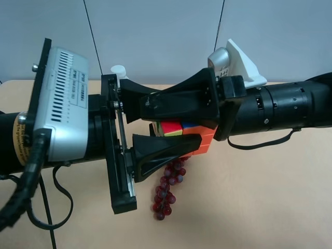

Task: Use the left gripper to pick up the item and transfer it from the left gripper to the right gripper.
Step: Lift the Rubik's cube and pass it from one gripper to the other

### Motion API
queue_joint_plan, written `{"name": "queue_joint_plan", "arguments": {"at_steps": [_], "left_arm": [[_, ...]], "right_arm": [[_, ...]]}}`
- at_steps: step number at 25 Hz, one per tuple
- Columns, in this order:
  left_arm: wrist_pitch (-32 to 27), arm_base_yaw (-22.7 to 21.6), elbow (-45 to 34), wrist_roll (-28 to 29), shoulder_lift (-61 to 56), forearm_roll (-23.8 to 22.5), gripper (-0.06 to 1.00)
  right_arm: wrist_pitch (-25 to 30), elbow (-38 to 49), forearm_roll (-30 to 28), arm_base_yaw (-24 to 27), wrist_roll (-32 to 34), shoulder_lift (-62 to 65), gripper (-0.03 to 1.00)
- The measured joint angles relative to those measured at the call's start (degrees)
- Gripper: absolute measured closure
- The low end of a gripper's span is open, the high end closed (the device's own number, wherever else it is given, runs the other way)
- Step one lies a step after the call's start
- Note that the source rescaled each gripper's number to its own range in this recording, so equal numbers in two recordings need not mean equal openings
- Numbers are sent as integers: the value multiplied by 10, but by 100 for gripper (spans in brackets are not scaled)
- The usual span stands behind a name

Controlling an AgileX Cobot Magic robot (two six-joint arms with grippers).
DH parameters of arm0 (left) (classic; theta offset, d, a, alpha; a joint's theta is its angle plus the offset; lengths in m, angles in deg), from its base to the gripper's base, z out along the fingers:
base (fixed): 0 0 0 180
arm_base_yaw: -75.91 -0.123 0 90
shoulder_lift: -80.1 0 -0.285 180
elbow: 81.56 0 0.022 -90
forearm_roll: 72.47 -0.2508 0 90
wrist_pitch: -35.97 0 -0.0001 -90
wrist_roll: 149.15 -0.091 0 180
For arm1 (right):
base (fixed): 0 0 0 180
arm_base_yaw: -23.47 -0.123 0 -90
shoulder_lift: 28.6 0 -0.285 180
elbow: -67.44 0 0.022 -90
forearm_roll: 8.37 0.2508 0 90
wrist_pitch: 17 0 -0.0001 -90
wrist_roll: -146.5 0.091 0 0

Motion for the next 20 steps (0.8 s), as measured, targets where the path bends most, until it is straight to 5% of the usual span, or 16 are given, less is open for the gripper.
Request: {"name": "queue_joint_plan", "arguments": {"at_steps": [4, 8, 10, 13, 14, 20], "left_arm": [[1, 0, 0, 0, 0, -1, 94], [0, 0, 0, 0, 0, -1, 94], [-3, 0, 0, -1, 0, -1, 94], [-11, 0, -1, -2, 1, -1, 94], [-12, 0, -1, -4, 1, -1, 94], [-18, 0, -1, -4, 1, -1, 94]], "right_arm": [[0, 0, 0, -5, 0, 0, -2], [0, 0, 0, -5, 1, 0, 15], [2, 0, 0, -7, 1, 0, 28], [11, 0, 1, -7, 1, 0, 68], [11, 0, 1, -7, 4, 0, 72], [10, 0, 1, -7, 4, 0, 72]]}}
